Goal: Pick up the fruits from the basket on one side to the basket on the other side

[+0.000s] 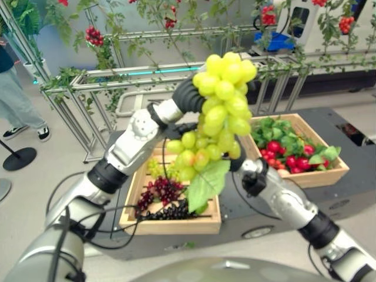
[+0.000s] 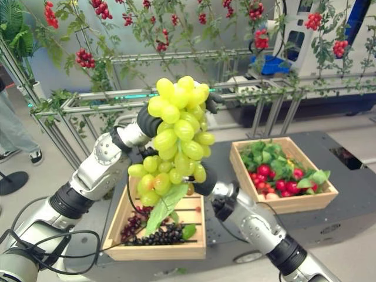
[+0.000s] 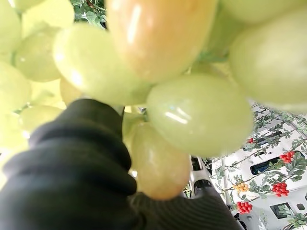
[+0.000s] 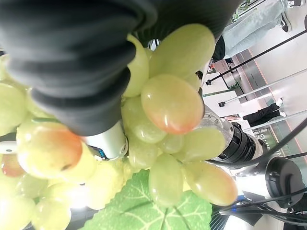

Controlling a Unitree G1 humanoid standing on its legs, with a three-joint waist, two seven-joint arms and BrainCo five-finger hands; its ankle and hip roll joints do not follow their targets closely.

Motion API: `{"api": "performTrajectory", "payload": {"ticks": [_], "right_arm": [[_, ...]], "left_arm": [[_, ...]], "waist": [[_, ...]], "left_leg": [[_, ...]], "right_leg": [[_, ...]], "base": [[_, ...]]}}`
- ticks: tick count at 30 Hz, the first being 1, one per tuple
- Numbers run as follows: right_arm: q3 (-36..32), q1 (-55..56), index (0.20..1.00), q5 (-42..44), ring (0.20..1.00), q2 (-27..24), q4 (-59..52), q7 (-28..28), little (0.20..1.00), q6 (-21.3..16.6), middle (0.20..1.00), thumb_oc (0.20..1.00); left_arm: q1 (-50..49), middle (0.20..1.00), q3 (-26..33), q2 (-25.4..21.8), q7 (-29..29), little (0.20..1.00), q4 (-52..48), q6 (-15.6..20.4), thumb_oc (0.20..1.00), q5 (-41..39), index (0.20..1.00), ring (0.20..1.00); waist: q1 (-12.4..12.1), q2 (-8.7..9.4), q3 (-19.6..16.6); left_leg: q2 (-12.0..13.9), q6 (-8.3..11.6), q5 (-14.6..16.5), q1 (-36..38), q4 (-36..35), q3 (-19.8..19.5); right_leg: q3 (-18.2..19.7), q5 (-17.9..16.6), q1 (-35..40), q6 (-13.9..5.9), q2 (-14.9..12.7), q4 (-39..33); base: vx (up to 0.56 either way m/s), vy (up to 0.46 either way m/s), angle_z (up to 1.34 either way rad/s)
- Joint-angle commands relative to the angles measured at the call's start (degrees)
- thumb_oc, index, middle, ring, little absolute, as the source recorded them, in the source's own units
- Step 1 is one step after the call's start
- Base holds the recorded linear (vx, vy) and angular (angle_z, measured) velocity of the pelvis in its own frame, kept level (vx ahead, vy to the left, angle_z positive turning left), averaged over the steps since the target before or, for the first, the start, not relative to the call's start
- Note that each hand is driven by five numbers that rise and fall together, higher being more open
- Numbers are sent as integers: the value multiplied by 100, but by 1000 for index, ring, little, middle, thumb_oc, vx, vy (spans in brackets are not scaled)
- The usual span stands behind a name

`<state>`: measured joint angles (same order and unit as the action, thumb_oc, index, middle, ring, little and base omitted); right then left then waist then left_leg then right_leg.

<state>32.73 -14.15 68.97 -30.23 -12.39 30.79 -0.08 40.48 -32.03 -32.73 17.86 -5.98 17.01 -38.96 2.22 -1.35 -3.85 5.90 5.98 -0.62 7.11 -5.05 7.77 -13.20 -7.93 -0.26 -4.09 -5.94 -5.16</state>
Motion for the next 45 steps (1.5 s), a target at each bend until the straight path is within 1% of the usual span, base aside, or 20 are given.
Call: {"api": "performTrajectory", "payload": {"ticks": [1, 8, 9, 14, 15, 20, 35, 42, 45], "right_arm": [[-38, -529, 200, 424, 200, 625, -827, 397, 200, -462, 200, 200], [-76, -449, 200, 429, 200, 582, -793, 401, 200, -462, 200, 200], [-94, -421, 200, 432, 200, 557, -784, 410, 200, -451, 200, 200], [-148, -295, 200, 398, 200, 366, -775, 468, 200, -387, 200, 200], [-241, -199, 200, 380, 200, 220, -762, 511, 200, -370, 200, 200], [-406, -127, 200, 334, 200, 69, -777, 542, 200, -380, 200, 200], [-448, -66, 200, 370, 200, 87, -770, 535, 200, -360, 200, 200], [-249, -104, 200, 418, 200, 228, -784, 519, 200, -313, 200, 200], [-112, -149, 200, 446, 200, 271, -799, 549, 200, -237, 200, 200]], "left_arm": [[176, 200, 33, 67, -155, 200, 431, 127, 200, 153, 200, 200], [82, 200, 93, 56, -161, 200, 402, 123, 200, 148, 200, 200], [62, 1000, 108, 48, -160, 1000, 400, 123, 1000, 140, 1000, 1000], [11, 1000, 171, -62, -78, 1000, 292, 131, 1000, 54, 1000, 1000], [-57, 1000, 231, -125, -45, 1000, 235, 142, 1000, 40, 1000, 1000], [-116, 1000, 305, -198, -21, 1000, 209, 167, 1000, -5, 1000, 1000], [-161, 1000, 383, -243, -46, 1000, 205, 164, 1000, 62, 1000, 1000], [-161, 1000, 338, -232, -82, 1000, 225, 137, 1000, 148, 1000, 1000], [-44, 1000, 164, -208, -56, 1000, 283, 88, 1000, 270, 1000, 1000]], "waist": [[28, 245, 151], [30, 251, 146], [30, 253, 143], [39, 258, 155], [41, 268, 153], [42, 280, 148], [64, 268, 155], [53, 243, 157], [58, 228, 165]], "left_leg": [[-263, -283, 127, -136, 18, 68], [-264, -284, 125, -137, 18, 62], [-262, -285, 125, -139, 17, 63], [-262, -280, 122, -135, 8, 65], [-262, -277, 124, -130, 6, 65], [-264, -278, 130, -130, 6, 62], [-264, -285, 149, -114, 12, 58], [-266, -285, 146, -115, 9, 57], [-268, -284, 141, -127, 9, 57]], "right_leg": [[-30, 749, 301, -307, 38, 413], [-31, 757, 301, -305, 44, 416], [-30, 756, 299, -306, 43, 415], [-39, 755, 301, -308, 40, 412], [-42, 755, 307, -311, 39, 406], [-31, 749, 306, -314, 41, 401], [-17, 765, 297, -315, 46, 432], [-30, 766, 298, -311, 46, 439], [-40, 765, 282, -311, 42, 446]], "base": [[0, 0, 0], [0, 0, 0], [0, 0, 0], [0, 0, 0], [0, 0, 0], [0, 0, 0], [0, 0, 0], [0, 0, 0], [0, 0, 0]]}}
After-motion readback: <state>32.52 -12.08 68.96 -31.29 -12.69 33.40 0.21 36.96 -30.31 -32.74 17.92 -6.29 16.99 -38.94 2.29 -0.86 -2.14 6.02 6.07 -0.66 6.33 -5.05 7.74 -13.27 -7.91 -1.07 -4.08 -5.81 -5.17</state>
